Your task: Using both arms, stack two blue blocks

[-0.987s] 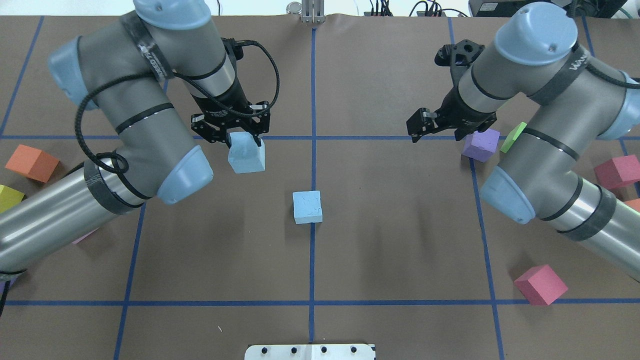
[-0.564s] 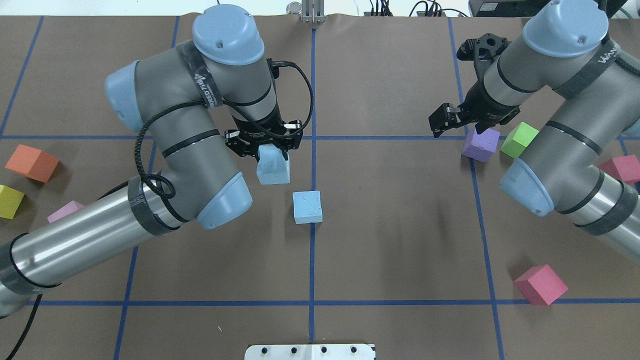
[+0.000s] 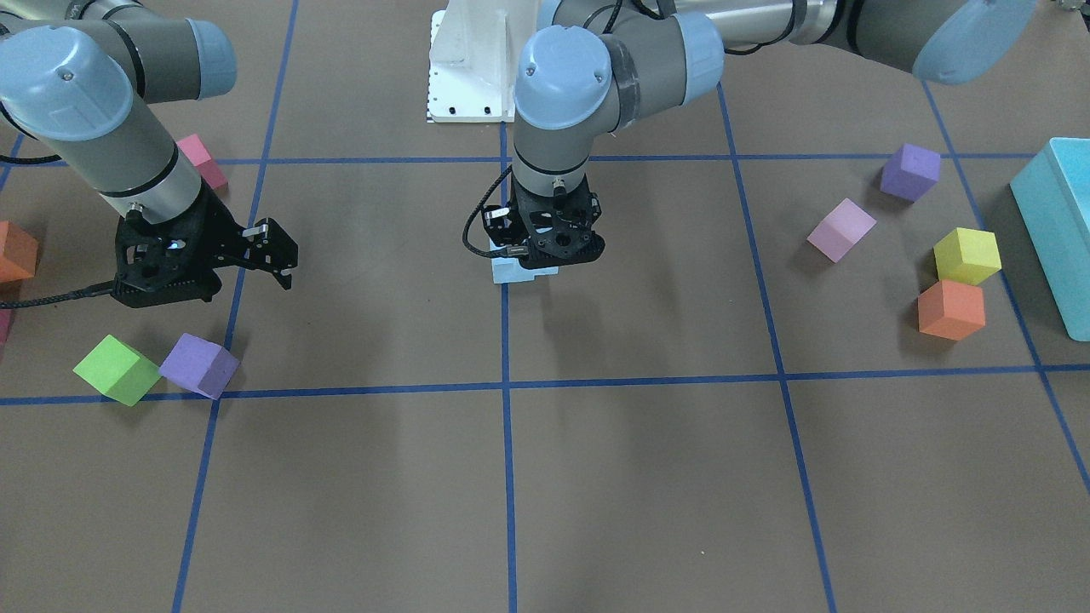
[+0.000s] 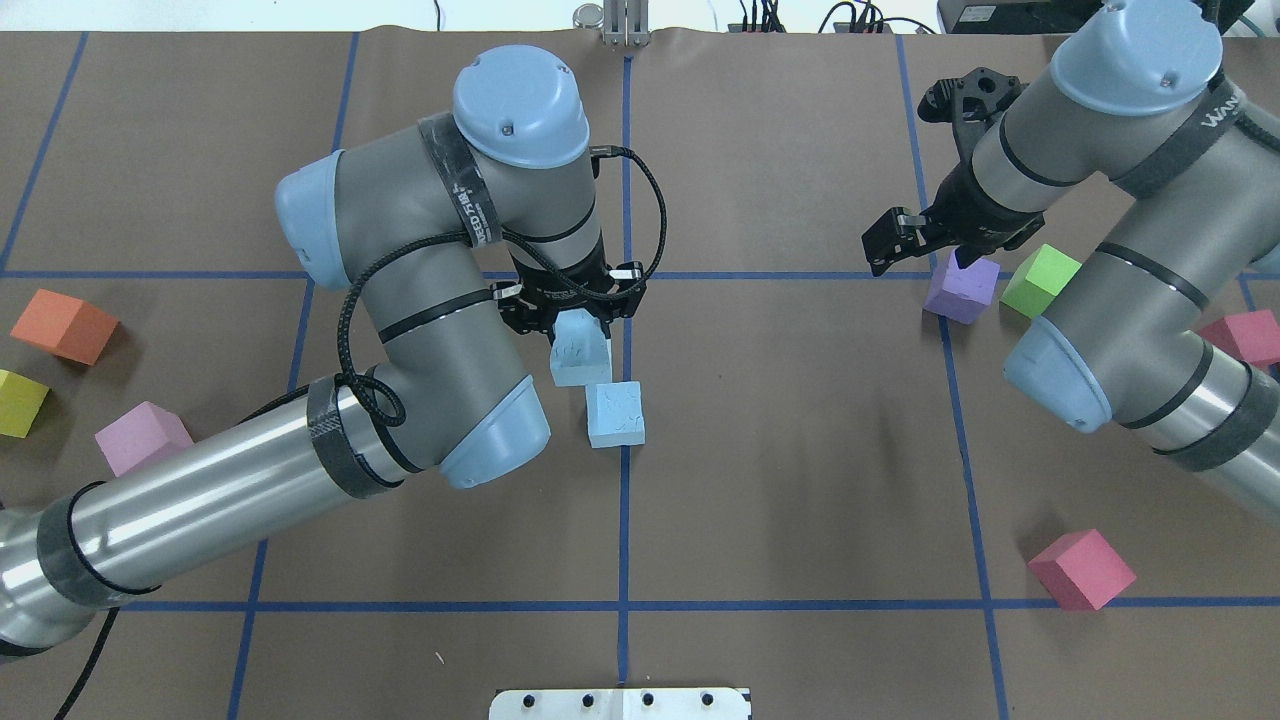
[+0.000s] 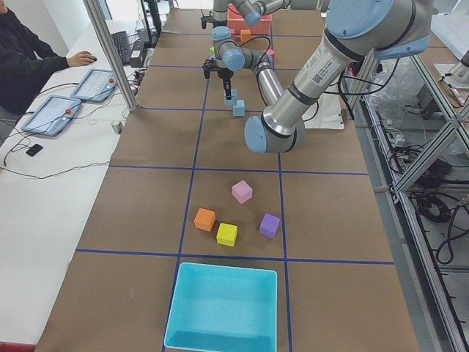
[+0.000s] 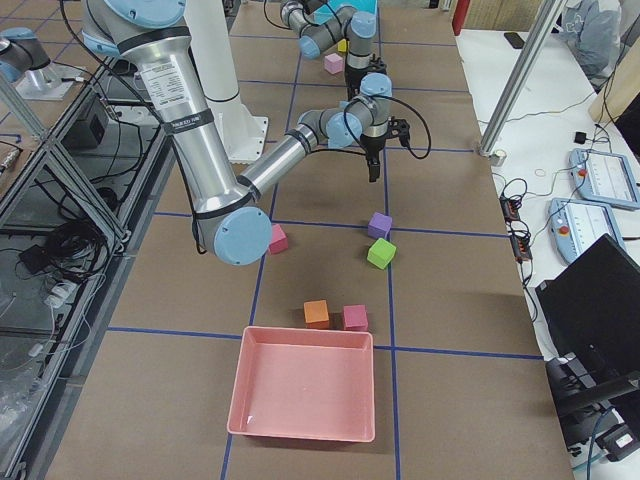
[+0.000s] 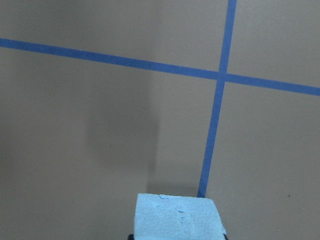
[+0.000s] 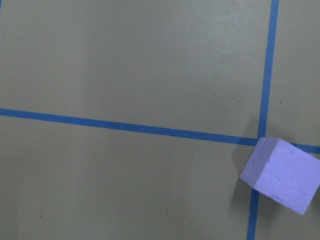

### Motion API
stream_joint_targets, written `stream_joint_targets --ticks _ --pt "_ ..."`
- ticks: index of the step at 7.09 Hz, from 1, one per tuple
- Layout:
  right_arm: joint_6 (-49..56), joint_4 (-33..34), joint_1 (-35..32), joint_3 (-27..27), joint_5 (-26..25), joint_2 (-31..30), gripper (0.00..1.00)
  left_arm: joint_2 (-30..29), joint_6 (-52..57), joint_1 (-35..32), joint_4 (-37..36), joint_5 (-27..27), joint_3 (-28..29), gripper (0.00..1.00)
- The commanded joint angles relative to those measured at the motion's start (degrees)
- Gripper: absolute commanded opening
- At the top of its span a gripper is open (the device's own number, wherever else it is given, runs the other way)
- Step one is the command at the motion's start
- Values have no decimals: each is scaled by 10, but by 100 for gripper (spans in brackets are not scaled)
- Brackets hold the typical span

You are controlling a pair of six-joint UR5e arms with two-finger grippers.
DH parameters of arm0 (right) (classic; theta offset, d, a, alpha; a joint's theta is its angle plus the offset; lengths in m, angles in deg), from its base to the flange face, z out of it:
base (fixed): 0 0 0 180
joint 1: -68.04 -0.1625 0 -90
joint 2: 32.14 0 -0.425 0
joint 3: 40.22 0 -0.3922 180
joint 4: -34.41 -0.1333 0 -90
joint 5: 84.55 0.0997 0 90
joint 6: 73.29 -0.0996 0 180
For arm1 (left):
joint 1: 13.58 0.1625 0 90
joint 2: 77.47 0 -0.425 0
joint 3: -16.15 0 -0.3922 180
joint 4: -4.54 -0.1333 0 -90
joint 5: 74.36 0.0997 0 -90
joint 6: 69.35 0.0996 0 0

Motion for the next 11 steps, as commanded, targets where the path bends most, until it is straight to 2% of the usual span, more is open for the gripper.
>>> stream_joint_targets --ticks 1,8,9,10,11 --pt "0 0 0 0 0 -1 100 3 -14 16 16 2 2 56" --pt "-1 -4 2 0 0 -3 100 3 -20 30 27 17 5 59" --pt "-1 -3 1 0 0 -3 100 3 -20 30 27 17 5 69" --pt "-1 -4 2 0 0 -3 100 3 -20 30 30 38 3 98" --pt "-1 -4 2 -1 0 -2 100 5 -20 30 39 42 3 99"
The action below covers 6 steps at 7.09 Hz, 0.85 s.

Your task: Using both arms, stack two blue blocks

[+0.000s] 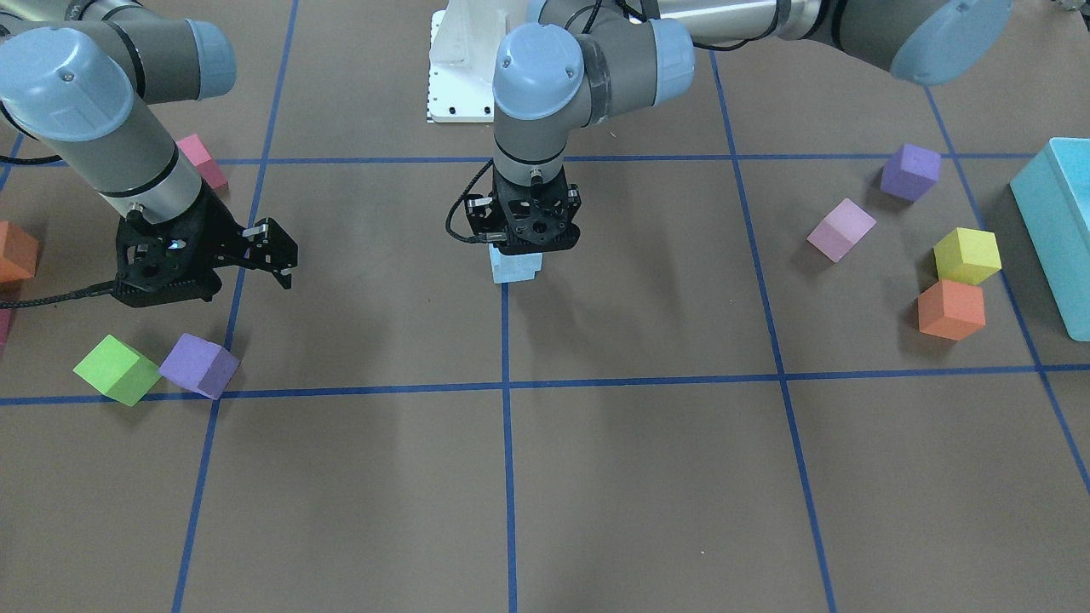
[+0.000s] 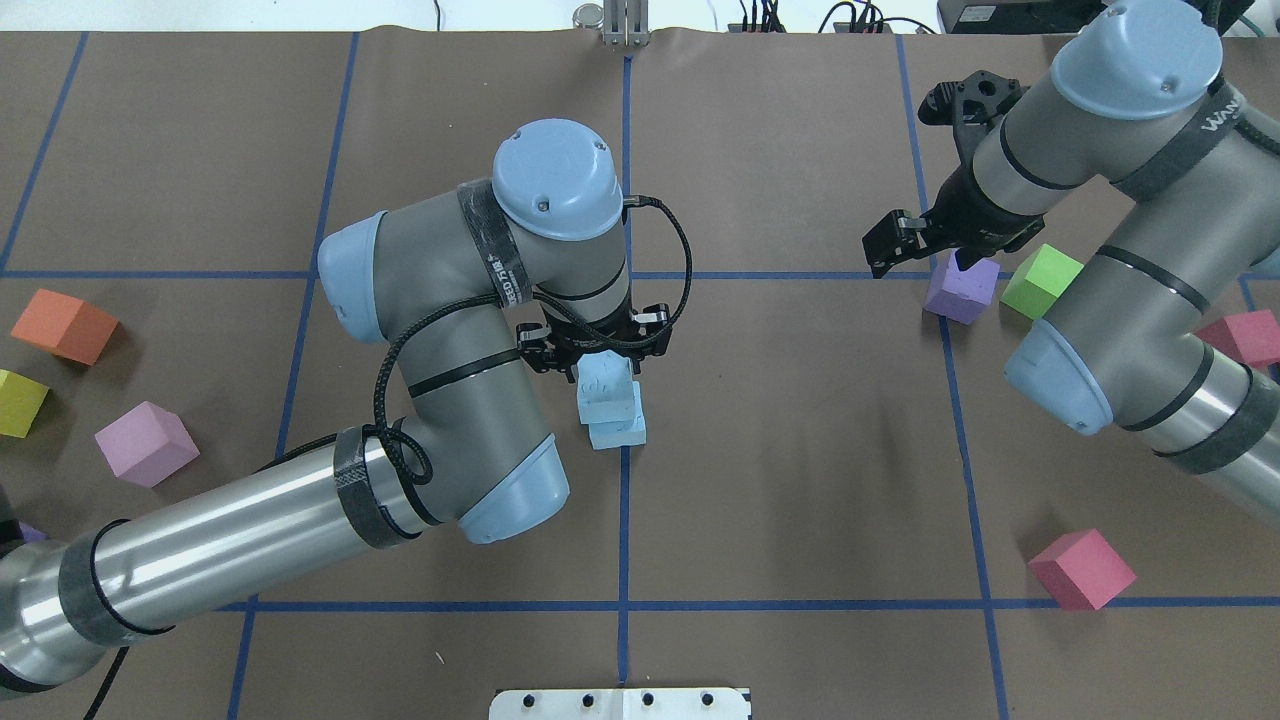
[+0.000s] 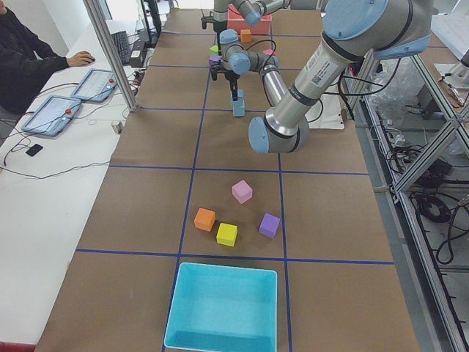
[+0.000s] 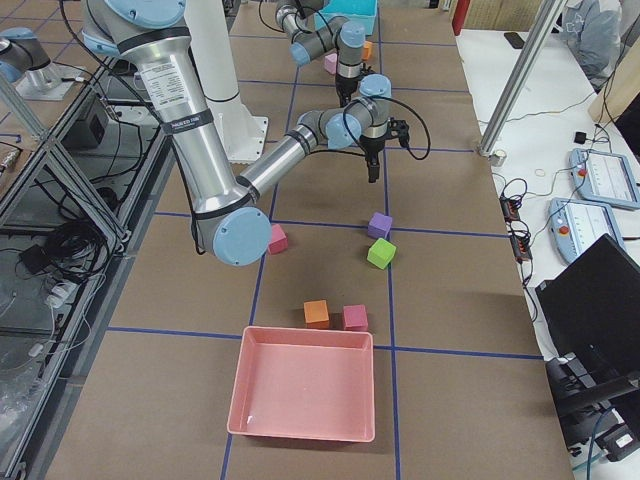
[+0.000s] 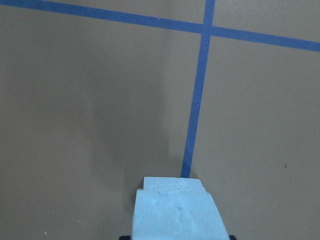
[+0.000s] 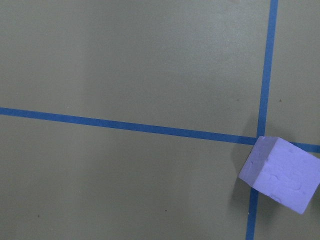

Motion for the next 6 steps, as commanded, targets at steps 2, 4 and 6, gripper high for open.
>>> stream_joint_targets --ticks 2,4,6 --pt "0 0 0 0 0 2 100 2 6 -5 3 4 -19 99" --pt "18 -2 -1 0 0 2 100 35 64 -59 1 -53 -62 99" --pt "64 0 -8 2 -12 2 100 87 142 -115 1 -75 -98 99"
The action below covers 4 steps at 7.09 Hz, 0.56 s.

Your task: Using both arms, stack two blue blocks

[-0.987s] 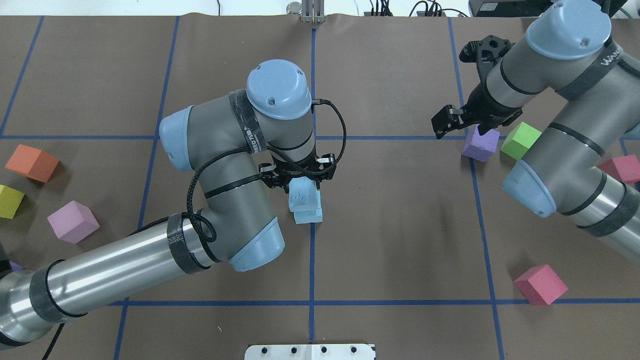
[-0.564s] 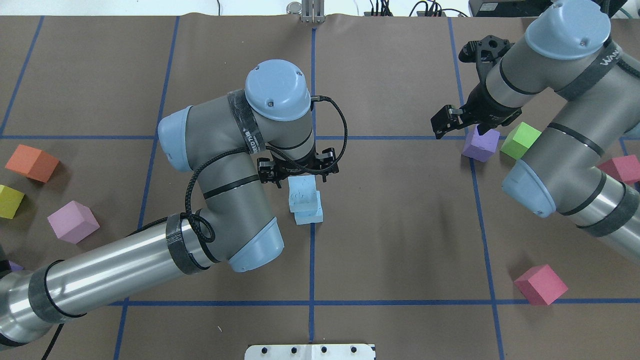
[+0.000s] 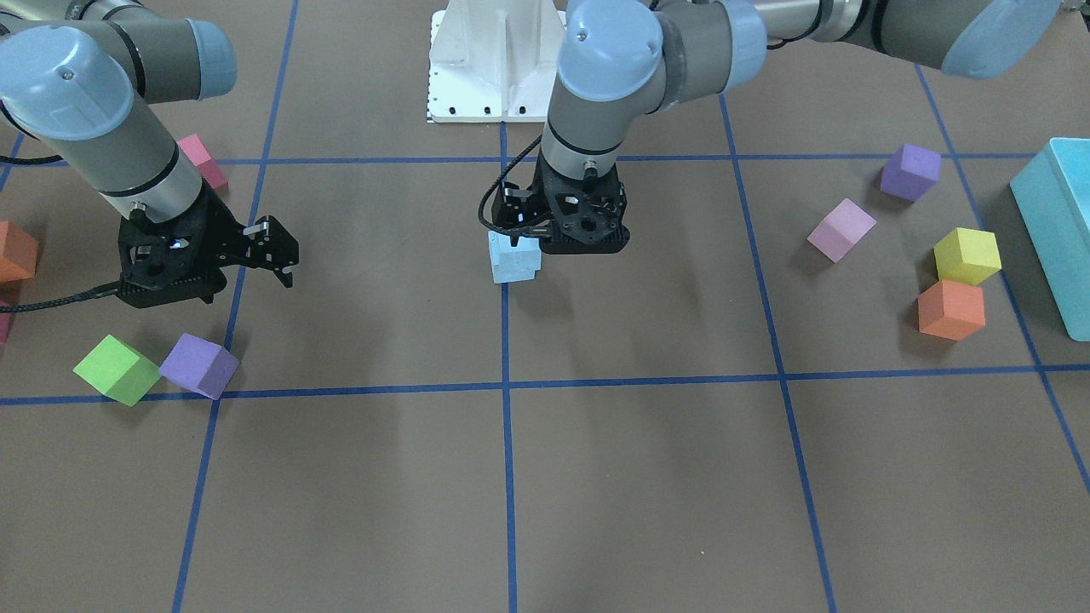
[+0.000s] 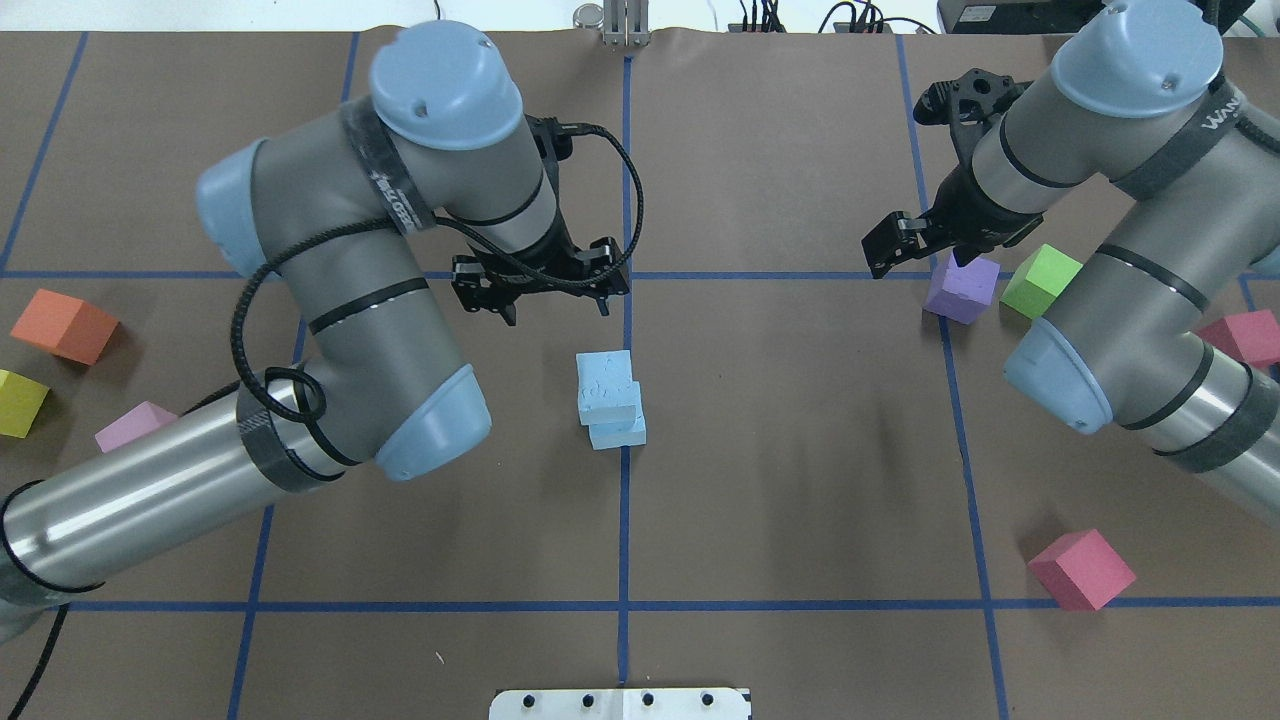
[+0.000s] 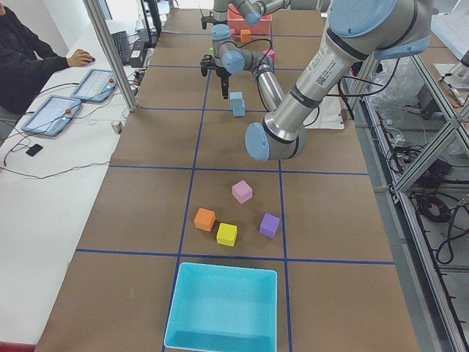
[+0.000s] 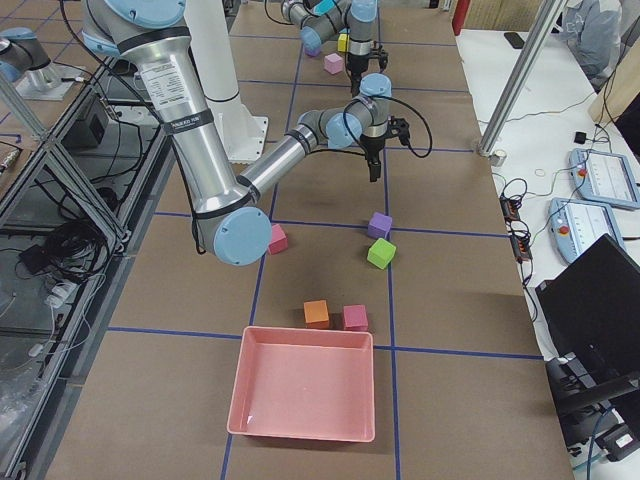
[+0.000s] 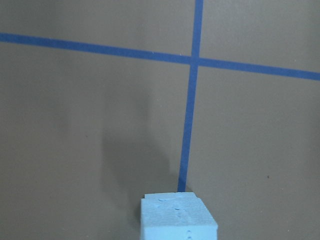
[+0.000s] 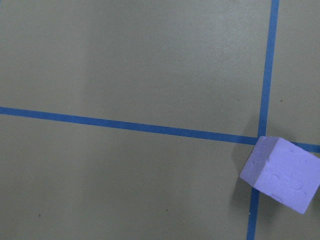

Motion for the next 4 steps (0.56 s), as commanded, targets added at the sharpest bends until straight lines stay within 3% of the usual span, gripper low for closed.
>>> stream_joint_targets --ticks 1,3,4 --pt "19 3 -21 -1 -10 -4 100 64 92 -69 -1 -15 -48 99" --pt "15 2 -67 6 -3 -27 100 125 206 -138 -1 -16 -85 100" --pt "22 -1 -93 2 -2 -35 100 156 287 -191 -1 -44 -85 100"
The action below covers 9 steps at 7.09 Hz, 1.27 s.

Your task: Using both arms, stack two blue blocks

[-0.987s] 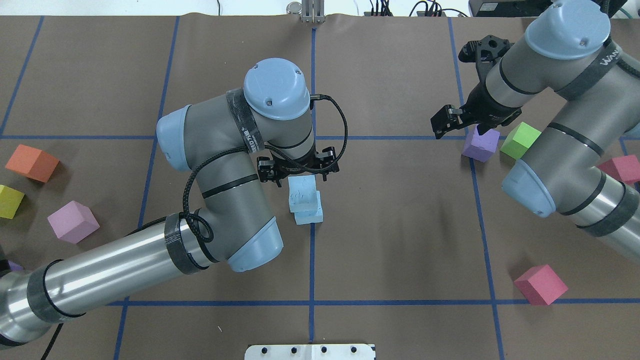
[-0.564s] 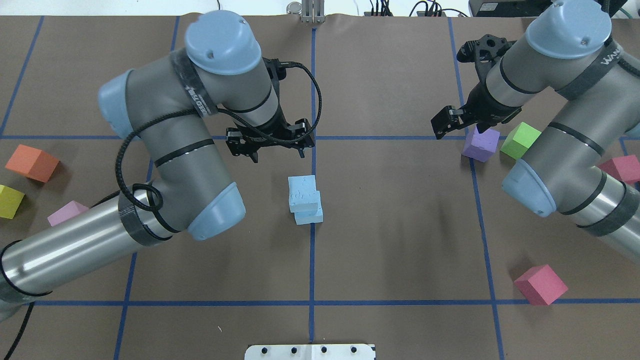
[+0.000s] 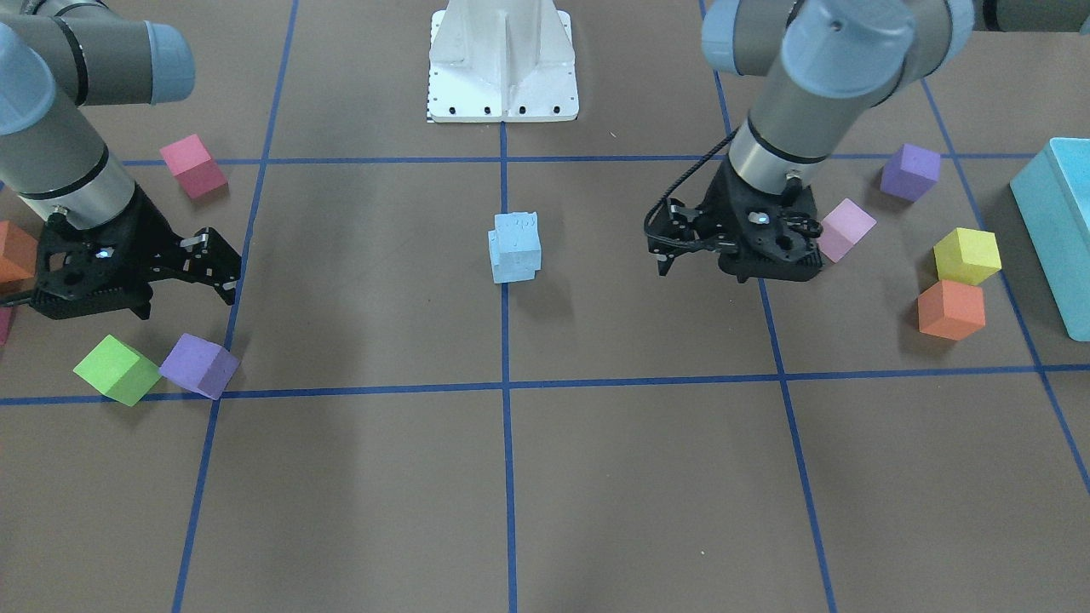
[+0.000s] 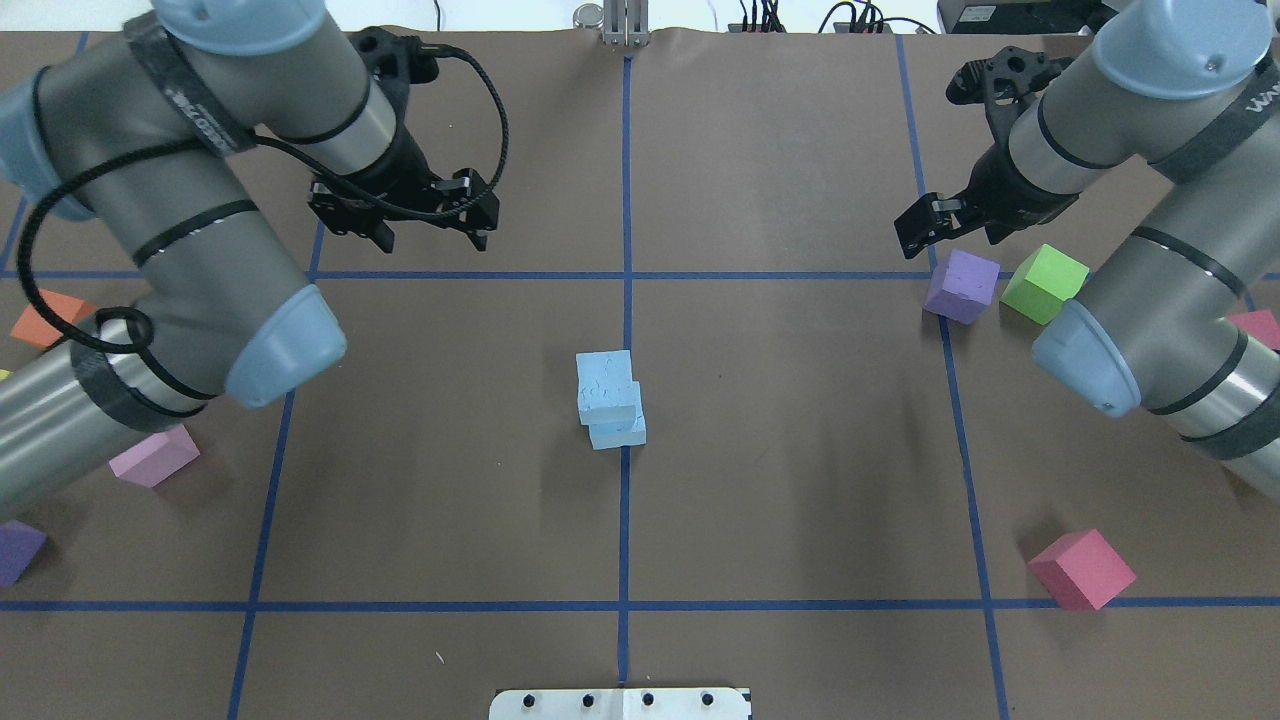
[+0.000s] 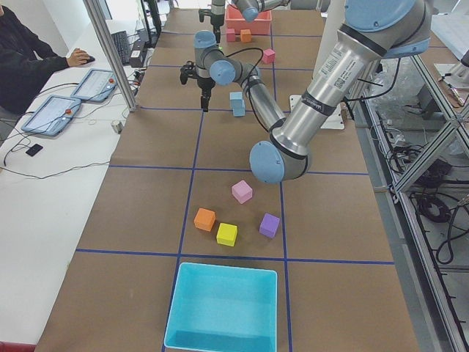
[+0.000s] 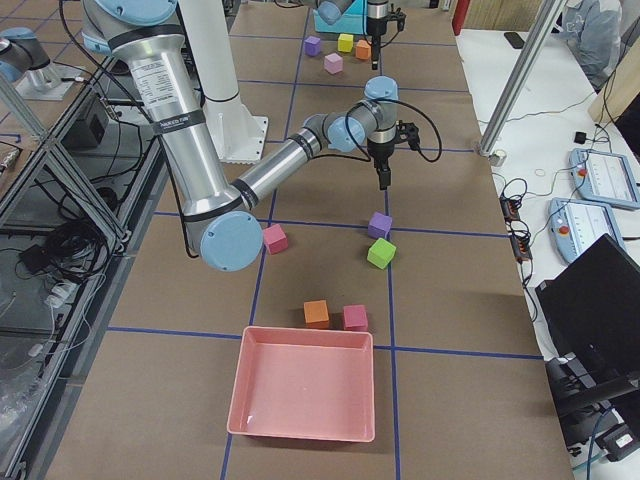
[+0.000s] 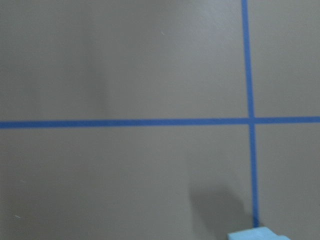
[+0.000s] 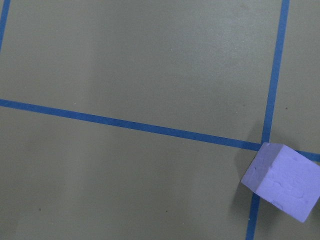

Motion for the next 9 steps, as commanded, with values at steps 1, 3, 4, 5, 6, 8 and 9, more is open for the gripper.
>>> stream_joint_targets --ticks 1,3,4,5,6,8,9 --pt "6 -1 -58 -13 -3 -10 100 69 187 -127 -1 -84 1 100" --pt "75 1 -129 -31 23 -49 100 111 361 -224 0 -106 51 100" --pt "141 4 -169 -44 55 -65 100 112 435 -266 0 -109 98 100" --pt "167 1 -195 -55 83 -92 100 122 502 -296 0 -122 142 100" --pt "174 0 -209 -55 85 -114 100 139 557 -318 3 -122 169 100" --pt "224 -2 -233 -52 87 -156 100 176 629 -342 16 -122 206 100" --pt "231 -2 -243 -50 94 -174 100 214 636 -345 31 -122 206 100"
